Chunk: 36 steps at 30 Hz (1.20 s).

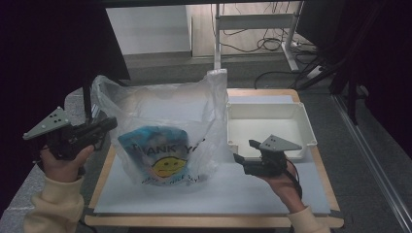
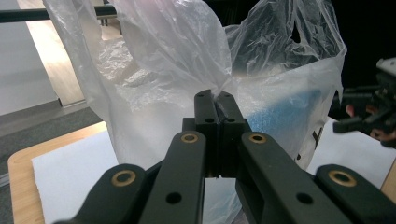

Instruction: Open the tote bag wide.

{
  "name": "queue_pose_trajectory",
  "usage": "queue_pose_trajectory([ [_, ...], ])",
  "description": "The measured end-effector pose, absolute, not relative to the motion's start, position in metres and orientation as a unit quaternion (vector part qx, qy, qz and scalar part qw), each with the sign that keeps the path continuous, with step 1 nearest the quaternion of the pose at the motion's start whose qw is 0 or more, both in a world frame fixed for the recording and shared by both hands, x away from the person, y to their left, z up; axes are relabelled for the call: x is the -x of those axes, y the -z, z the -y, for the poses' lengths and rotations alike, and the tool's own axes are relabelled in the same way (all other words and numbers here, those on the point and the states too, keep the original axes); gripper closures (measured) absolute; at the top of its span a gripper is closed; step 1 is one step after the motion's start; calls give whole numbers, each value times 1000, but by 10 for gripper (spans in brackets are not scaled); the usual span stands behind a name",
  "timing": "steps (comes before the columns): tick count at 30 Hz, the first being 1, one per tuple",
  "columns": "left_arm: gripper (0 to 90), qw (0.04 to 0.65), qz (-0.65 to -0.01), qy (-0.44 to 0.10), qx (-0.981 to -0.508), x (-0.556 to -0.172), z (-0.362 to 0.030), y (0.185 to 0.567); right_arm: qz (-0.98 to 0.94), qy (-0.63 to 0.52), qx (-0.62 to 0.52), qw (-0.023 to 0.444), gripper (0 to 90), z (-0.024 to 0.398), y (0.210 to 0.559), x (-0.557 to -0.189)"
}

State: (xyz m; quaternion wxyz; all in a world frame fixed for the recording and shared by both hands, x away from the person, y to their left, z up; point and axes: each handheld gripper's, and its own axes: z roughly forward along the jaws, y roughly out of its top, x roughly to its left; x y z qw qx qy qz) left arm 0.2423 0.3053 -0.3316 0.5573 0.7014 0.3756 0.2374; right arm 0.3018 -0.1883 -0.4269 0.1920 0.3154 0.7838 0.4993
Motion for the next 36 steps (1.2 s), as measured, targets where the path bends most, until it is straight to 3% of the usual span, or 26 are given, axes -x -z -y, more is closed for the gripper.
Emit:
queue_pose_trajectory([
  [9,897,554,-375,-239,-704,-244,-304,331,-784,-518,-288,187,254,180,376,-317],
  [18,897,555,-378,-237,-702,-245,-305,332,-773,-546,-285,154,254,175,341,-333],
  [36,897,554,-377,-240,-702,-247,-303,330,-775,-548,-252,188,276,145,293,-351],
])
